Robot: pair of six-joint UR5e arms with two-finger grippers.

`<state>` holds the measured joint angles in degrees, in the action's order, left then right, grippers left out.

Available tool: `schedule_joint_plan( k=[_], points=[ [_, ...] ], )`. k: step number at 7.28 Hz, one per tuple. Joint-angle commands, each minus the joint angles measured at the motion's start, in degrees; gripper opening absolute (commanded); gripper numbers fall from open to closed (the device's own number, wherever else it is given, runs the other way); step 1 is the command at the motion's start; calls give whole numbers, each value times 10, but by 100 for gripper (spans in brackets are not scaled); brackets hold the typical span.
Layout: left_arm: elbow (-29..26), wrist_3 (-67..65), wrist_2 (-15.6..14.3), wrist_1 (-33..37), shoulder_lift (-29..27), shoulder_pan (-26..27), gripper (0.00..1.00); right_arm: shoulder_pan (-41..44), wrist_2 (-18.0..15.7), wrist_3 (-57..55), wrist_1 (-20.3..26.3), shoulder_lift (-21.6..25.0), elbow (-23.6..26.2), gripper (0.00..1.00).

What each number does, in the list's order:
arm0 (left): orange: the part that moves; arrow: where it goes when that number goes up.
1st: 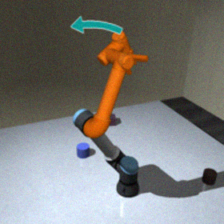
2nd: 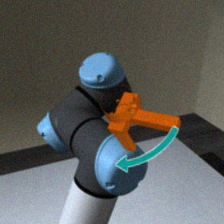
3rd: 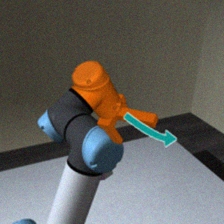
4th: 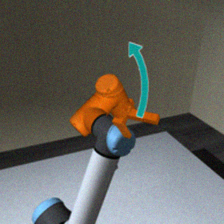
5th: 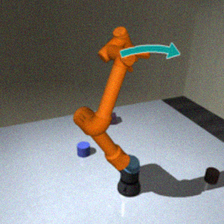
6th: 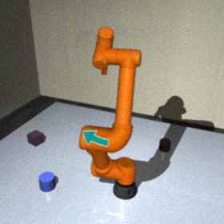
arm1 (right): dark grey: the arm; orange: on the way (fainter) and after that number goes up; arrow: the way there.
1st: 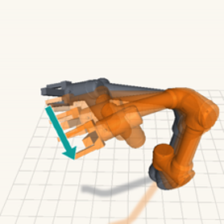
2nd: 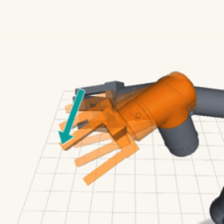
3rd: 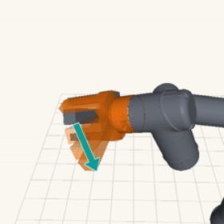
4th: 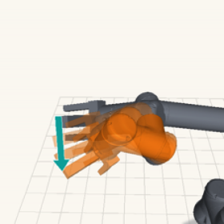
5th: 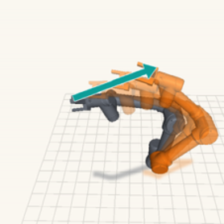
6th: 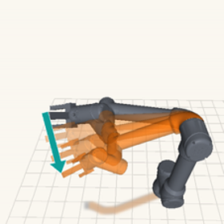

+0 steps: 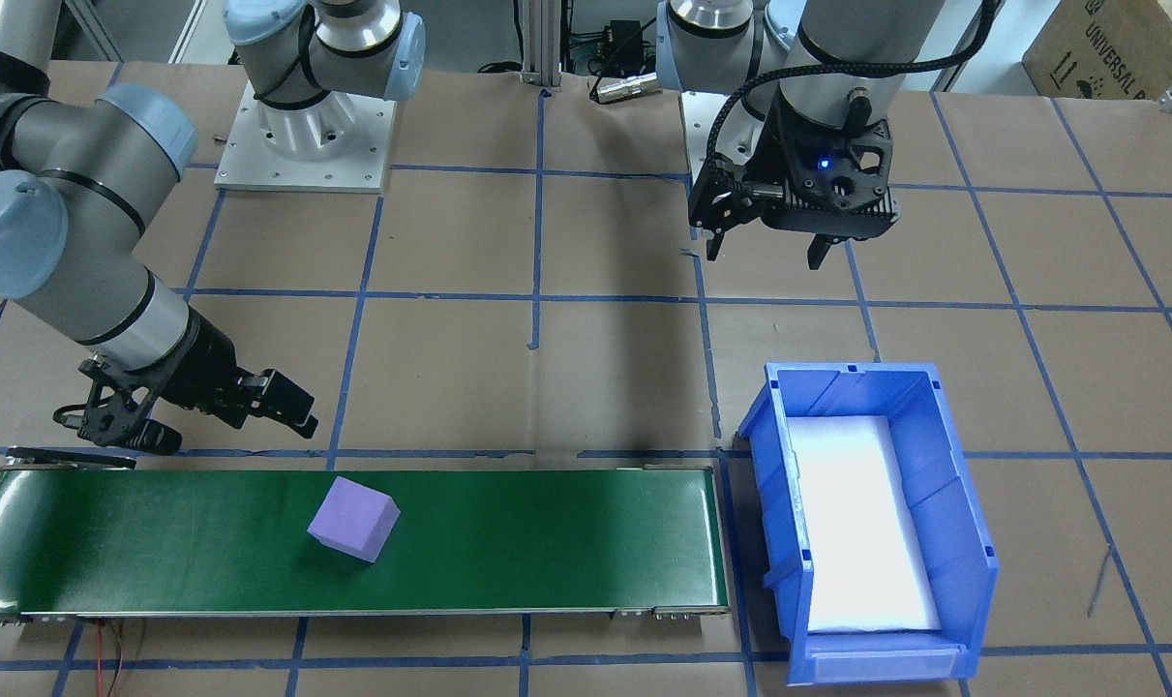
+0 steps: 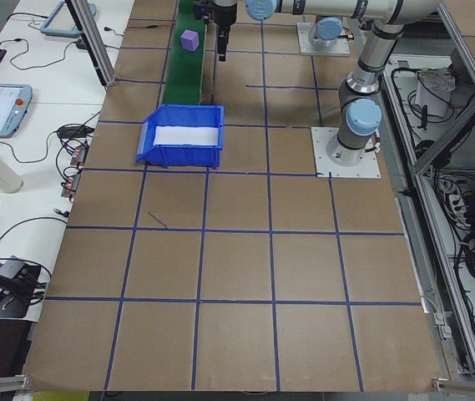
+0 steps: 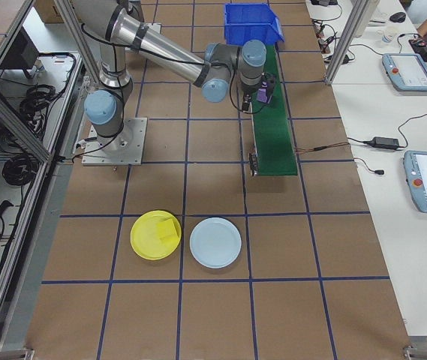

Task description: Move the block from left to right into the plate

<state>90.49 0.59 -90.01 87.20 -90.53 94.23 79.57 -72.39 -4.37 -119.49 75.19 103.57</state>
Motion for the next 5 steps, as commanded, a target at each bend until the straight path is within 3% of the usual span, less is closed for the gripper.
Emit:
schedule_joint_plan(
  k=[1, 5],
  points=[
    [2, 1, 0, -1, 0, 1, 100, 1, 4, -2, -2, -33, -40, 100],
    [2, 6, -1, -1, 0, 1, 100, 1, 5, -43, -2, -99, -118, 100]
  ],
)
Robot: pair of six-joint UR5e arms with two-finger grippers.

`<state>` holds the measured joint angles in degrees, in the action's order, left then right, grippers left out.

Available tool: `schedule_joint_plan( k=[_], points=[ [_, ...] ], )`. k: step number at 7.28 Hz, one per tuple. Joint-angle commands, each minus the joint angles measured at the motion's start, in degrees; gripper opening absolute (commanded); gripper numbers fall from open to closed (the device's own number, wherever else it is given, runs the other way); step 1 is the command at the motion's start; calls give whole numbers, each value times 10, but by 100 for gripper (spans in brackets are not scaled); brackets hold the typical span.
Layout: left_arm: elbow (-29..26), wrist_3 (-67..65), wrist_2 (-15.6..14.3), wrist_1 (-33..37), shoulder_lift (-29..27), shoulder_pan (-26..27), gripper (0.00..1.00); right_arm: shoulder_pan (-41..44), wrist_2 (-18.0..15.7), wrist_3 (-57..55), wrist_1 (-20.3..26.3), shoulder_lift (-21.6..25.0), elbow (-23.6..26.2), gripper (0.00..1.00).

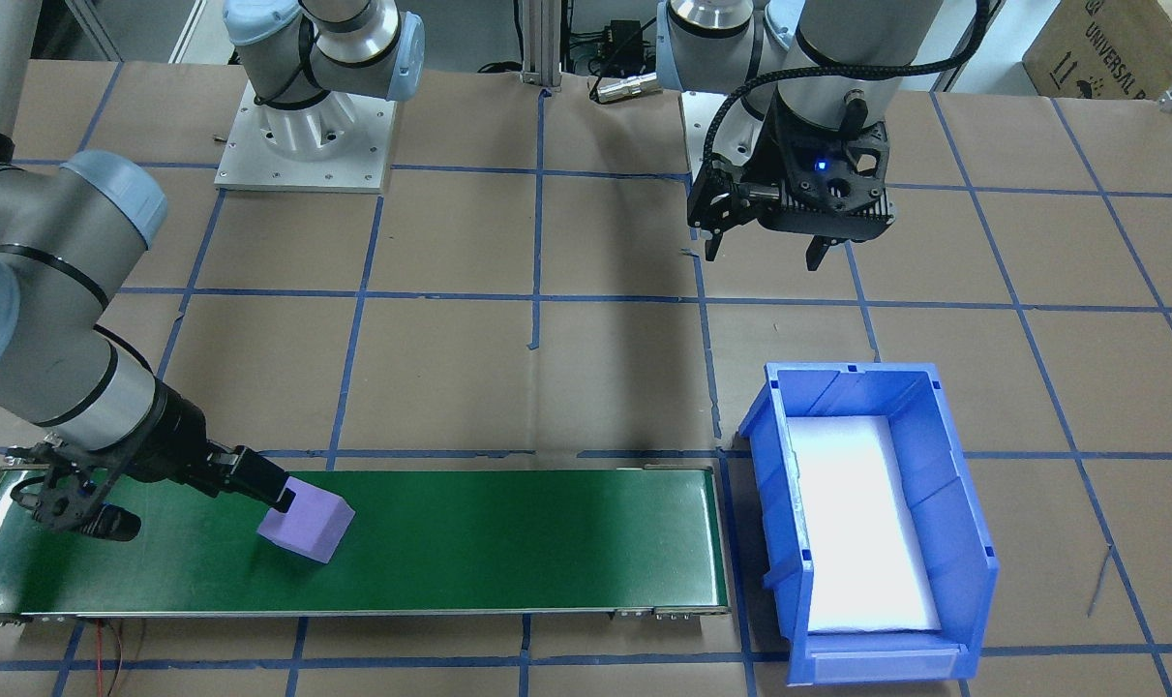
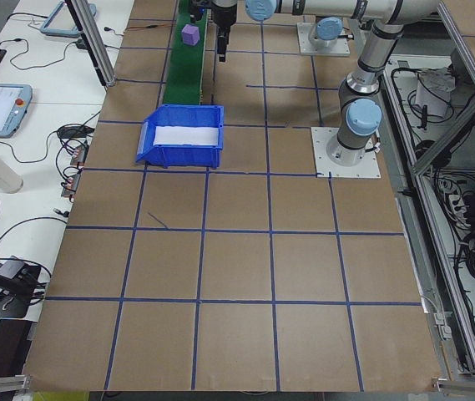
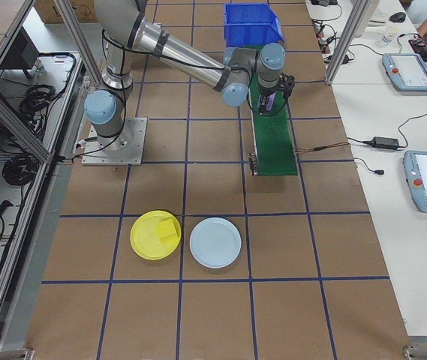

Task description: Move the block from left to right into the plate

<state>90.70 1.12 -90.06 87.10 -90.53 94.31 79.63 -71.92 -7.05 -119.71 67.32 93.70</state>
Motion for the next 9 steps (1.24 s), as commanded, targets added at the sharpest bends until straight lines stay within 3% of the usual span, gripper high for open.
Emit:
schedule_joint_plan(
  k=[1, 4, 5, 7, 8, 9],
  points=[
    [1, 0, 0, 1, 0, 0, 100, 0, 0, -17, 0, -26, -20, 100],
    [2, 0, 0, 1, 0, 0, 100, -1, 11, -32, -1, -56, -31, 99],
    [2, 0, 0, 1, 0, 0, 100, -1, 9, -29, -3, -57, -28, 93],
    [2, 0, 0, 1, 0, 0, 100, -2, 4, 19, -2, -55, -33, 46],
    [2, 0, 0, 1, 0, 0, 100, -3, -10, 43, -2, -45, -34, 41],
    [2, 0, 0, 1, 0, 0, 100, -8, -69, 115, 0, -25, -30, 38]
  ],
)
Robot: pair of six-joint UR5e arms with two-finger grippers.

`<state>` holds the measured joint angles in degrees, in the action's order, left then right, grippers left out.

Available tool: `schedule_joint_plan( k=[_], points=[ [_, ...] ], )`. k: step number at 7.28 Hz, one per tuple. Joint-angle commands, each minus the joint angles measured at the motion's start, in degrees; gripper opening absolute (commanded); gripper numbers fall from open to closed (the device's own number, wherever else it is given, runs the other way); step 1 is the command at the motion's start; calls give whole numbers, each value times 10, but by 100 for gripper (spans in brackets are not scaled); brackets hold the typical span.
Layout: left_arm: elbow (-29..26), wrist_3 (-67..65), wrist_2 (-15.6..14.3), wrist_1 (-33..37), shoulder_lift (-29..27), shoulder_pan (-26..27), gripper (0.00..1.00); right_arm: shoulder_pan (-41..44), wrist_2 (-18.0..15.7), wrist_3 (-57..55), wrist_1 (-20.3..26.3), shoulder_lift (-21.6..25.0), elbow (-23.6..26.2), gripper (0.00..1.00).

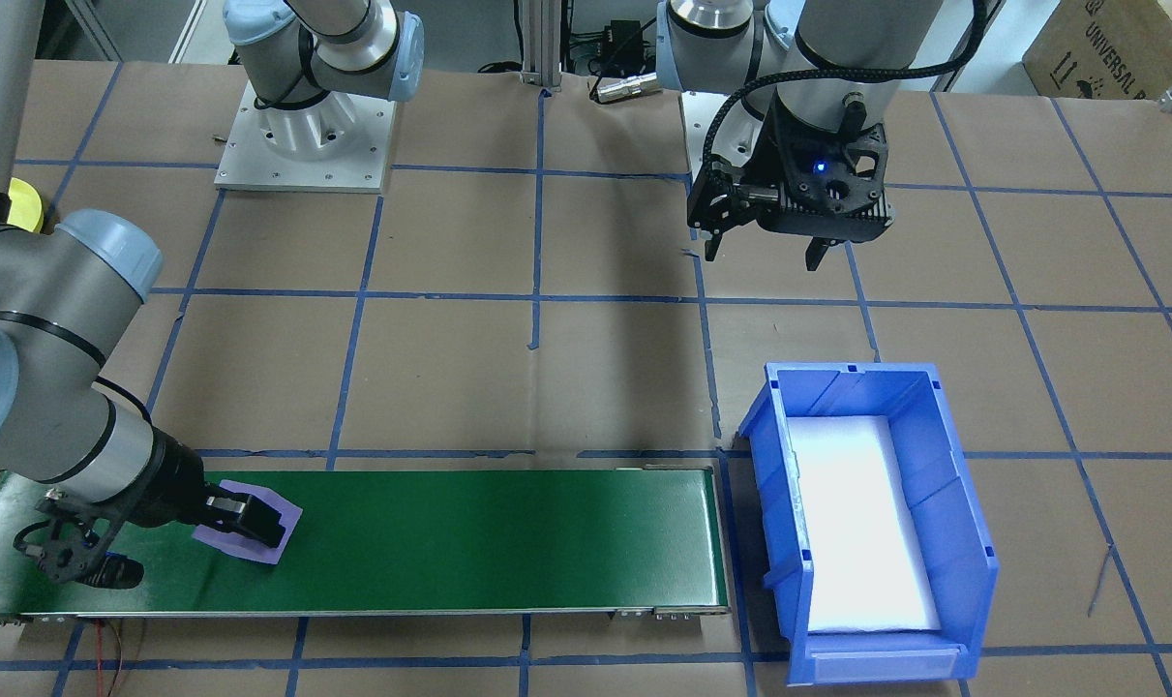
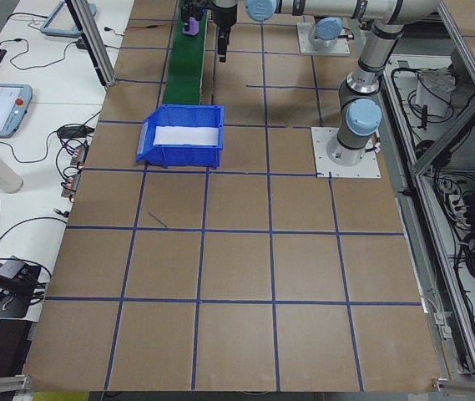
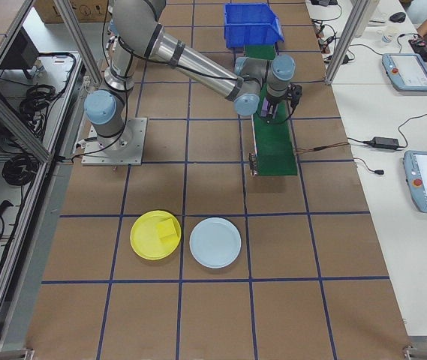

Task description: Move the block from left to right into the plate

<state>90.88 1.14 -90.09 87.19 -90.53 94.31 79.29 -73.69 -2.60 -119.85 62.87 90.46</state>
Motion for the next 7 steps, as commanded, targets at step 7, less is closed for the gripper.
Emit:
schedule_joint_plan(
  k=[7],
  points=[
    [1, 0, 0, 0, 0, -1, 100, -317, -144, 555, 16, 74, 51, 40]
  ],
)
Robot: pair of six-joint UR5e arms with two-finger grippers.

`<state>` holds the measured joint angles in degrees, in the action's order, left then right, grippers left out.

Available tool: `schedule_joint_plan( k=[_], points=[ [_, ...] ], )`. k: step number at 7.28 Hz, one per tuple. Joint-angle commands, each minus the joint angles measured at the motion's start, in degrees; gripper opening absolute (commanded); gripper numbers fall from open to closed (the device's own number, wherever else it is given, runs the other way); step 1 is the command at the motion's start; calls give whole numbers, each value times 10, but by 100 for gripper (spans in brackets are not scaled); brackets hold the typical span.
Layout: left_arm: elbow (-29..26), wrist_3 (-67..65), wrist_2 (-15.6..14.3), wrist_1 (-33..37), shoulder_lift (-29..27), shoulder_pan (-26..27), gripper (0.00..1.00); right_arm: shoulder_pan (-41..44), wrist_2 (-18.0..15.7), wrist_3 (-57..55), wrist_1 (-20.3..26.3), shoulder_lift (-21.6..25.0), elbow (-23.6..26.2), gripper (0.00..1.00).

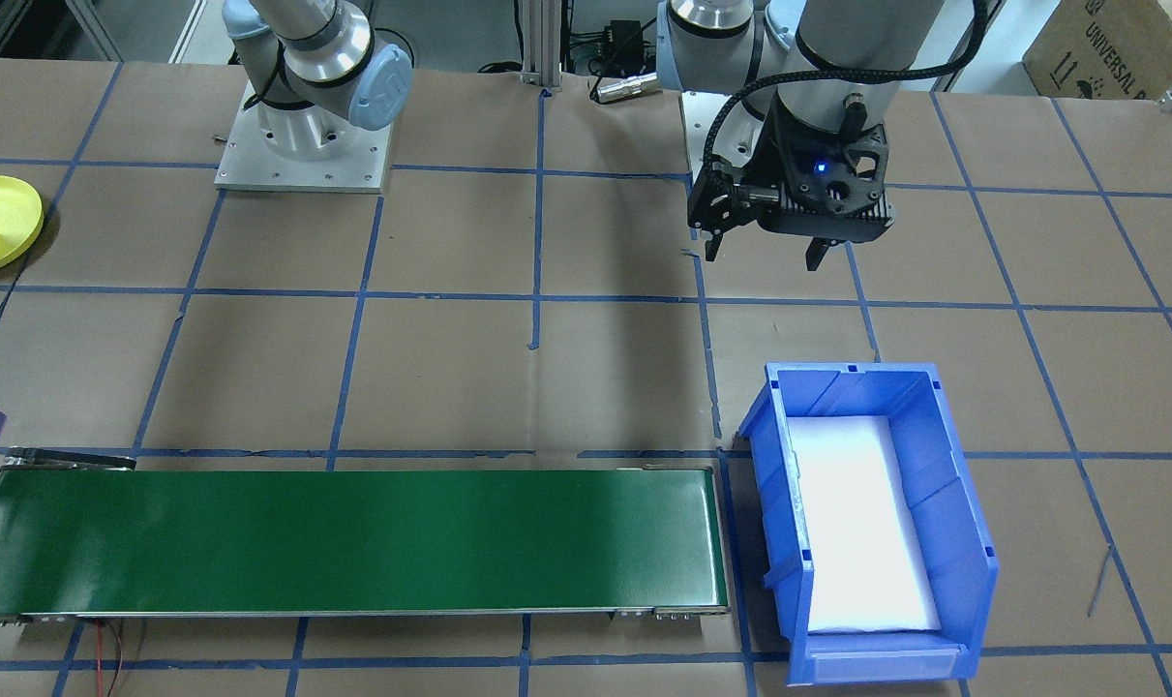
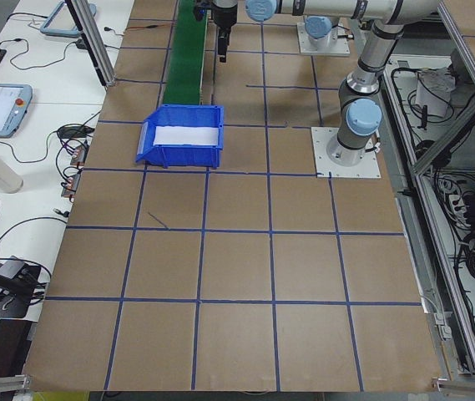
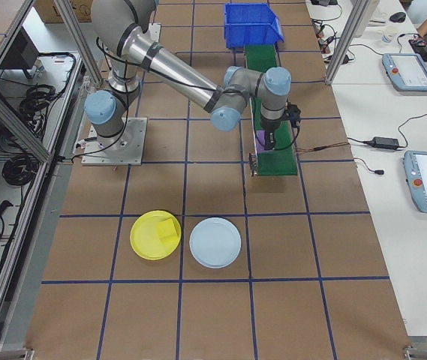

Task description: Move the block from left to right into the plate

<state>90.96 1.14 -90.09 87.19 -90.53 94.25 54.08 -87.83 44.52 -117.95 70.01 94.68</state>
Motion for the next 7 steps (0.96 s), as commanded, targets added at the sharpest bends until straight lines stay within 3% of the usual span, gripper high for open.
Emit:
schedule_joint_plan(
  k=[1, 3, 7],
  points=[
    [0, 3, 0, 1, 0, 0, 100, -113, -9, 122, -3, 2, 21, 40],
    [0, 3, 0, 1, 0, 0, 100, -176, -24, 233, -83, -16, 49, 40],
    [1, 3, 0, 1, 0, 1, 100, -222, -24, 258, -112, -56, 51, 41]
  ],
)
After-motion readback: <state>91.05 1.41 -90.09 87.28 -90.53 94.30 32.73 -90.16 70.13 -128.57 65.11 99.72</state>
